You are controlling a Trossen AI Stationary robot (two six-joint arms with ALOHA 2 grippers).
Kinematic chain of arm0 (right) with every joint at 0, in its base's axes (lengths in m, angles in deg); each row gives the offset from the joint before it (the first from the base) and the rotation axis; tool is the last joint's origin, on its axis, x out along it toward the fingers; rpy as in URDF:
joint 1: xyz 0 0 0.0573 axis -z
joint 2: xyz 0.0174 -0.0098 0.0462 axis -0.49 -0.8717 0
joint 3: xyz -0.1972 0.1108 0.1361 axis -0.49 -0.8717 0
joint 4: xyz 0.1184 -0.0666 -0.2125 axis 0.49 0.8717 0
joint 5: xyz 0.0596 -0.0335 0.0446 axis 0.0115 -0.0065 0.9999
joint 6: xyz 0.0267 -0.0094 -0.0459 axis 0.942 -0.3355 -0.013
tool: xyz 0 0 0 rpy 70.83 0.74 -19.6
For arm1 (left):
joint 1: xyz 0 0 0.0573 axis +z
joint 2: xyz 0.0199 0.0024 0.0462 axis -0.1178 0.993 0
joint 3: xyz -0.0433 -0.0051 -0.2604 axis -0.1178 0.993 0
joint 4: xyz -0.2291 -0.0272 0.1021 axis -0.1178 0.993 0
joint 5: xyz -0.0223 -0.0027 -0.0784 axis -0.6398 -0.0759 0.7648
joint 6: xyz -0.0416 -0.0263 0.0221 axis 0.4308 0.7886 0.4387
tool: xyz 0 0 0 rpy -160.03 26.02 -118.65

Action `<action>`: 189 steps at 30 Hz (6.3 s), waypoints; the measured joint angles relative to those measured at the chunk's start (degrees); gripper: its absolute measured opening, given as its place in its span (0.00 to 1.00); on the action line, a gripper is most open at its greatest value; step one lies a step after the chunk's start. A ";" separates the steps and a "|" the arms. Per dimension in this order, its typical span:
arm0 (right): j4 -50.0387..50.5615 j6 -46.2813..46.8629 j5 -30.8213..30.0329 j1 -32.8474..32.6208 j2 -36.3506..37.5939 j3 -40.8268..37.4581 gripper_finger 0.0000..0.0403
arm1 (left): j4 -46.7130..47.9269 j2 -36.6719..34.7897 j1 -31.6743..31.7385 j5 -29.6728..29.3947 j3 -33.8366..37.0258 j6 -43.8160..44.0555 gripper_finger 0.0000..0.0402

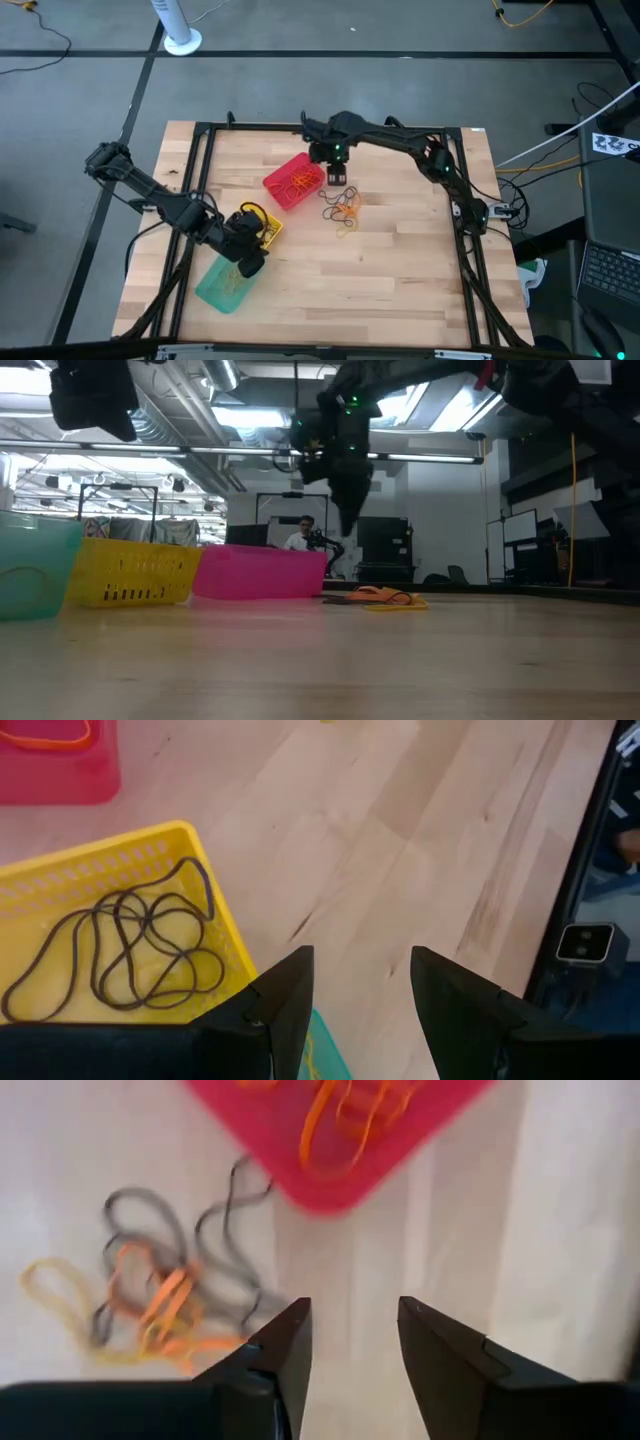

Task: Sort rubber bands into baskets
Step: Put the black rubber band into the yellow bin

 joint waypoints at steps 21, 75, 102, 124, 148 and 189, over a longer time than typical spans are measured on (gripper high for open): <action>1.42 -3.10 3.75 3.66 -0.09 -16.67 0.36 | -0.06 0.00 2.69 0.02 0.00 -1.98 0.41; 6.70 0.62 1.44 -1.95 -0.28 -5.85 0.01 | -0.15 -3.79 2.68 0.09 0.00 -4.12 0.41; -27.10 27.26 6.36 -20.67 1.86 8.11 0.00 | 0.36 -18.20 2.67 0.11 -0.02 -18.03 0.41; -48.94 28.41 -8.31 -23.40 -3.18 8.09 0.00 | 0.73 -18.16 2.63 0.13 -0.04 -18.01 0.41; -47.74 28.31 -8.39 -23.29 -9.20 8.11 0.24 | 1.33 -18.14 2.49 0.20 -0.04 -17.84 0.41; 11.47 22.34 -25.90 -22.11 20.51 8.15 0.39 | -42.04 28.24 21.05 -6.02 0.00 -31.74 0.41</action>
